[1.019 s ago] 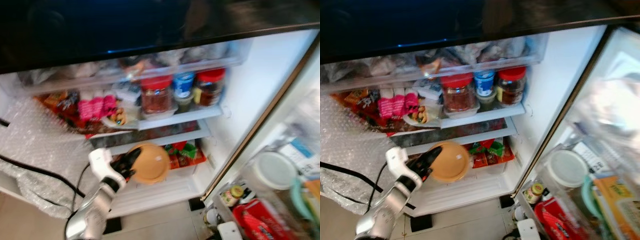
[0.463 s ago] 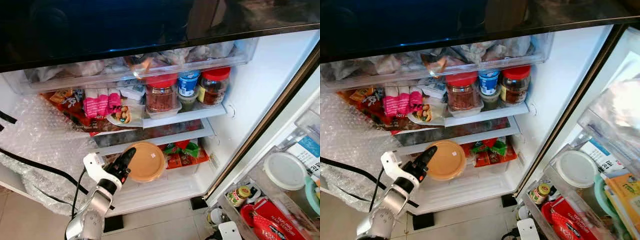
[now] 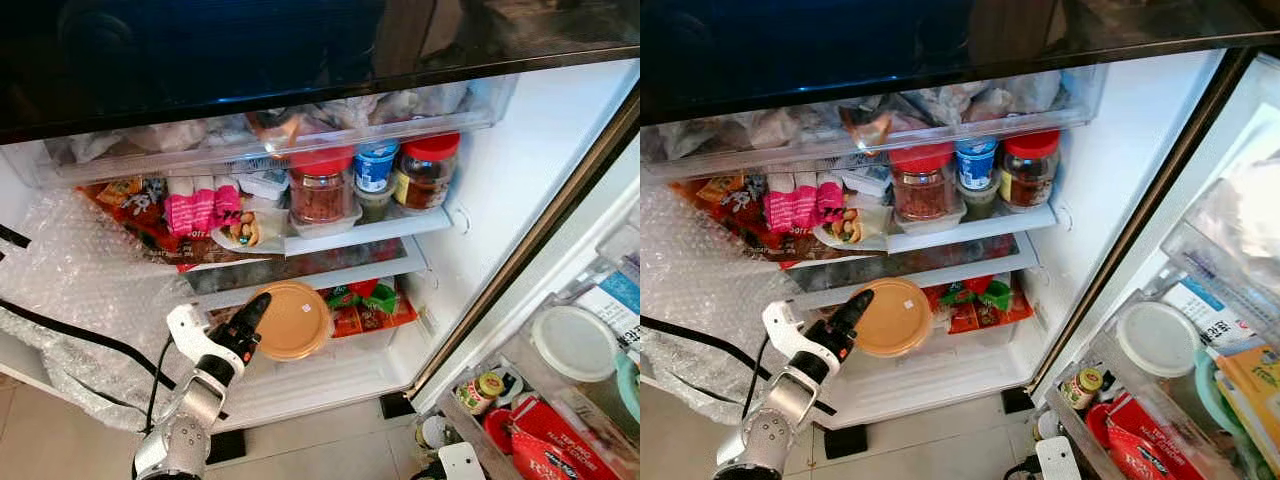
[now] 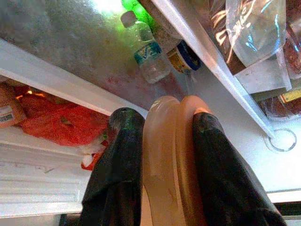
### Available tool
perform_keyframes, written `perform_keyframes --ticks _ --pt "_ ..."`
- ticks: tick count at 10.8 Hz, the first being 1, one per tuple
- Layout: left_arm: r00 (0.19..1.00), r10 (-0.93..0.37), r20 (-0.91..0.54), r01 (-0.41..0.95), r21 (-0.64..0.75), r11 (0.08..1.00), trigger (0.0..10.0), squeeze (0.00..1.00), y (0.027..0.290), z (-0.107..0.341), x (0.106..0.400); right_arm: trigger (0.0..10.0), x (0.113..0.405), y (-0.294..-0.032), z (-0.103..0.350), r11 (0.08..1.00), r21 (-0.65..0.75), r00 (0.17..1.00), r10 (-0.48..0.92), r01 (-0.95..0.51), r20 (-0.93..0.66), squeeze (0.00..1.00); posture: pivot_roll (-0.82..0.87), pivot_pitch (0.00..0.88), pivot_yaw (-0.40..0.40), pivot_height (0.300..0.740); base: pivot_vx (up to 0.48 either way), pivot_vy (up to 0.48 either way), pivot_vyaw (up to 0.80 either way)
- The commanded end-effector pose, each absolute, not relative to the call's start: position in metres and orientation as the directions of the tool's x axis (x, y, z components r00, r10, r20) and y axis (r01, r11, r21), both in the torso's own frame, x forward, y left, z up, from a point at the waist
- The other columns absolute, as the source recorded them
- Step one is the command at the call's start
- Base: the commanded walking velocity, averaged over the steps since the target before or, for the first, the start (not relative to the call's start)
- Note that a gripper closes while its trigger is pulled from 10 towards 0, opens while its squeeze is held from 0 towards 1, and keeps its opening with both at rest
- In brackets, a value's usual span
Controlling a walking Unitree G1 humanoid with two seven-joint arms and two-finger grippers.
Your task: Restocking fridge
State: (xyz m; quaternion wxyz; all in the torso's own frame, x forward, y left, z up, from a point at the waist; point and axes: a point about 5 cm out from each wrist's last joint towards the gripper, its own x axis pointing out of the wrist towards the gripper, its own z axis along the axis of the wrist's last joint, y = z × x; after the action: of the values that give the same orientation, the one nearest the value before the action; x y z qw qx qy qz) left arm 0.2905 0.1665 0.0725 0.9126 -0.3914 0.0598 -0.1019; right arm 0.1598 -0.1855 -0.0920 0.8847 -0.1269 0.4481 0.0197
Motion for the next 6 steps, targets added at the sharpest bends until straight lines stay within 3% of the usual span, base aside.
perform_keyframes --ticks 1,6 --pt "0.971 -0.236 -0.029 0.139 -0.734 0.664 10.0 0.0 0.1649 0.0705 0.2908 10.0 0.1467 -0.189 -0.0974 0.968 -0.208 0.554 -0.097 -0.141 -0.827 0.0 0.04 0.149 -0.011 0.715 0.0 0.0 0.0" --pt "0.972 -0.234 -0.037 0.139 -0.713 0.687 10.0 0.0 0.165 0.0716 0.2929 10.0 0.1447 -0.1924 -0.0974 0.968 -0.206 0.557 -0.093 -0.145 -0.826 0.0 0.04 0.155 -0.013 0.7 0.0 0.0 0.0"
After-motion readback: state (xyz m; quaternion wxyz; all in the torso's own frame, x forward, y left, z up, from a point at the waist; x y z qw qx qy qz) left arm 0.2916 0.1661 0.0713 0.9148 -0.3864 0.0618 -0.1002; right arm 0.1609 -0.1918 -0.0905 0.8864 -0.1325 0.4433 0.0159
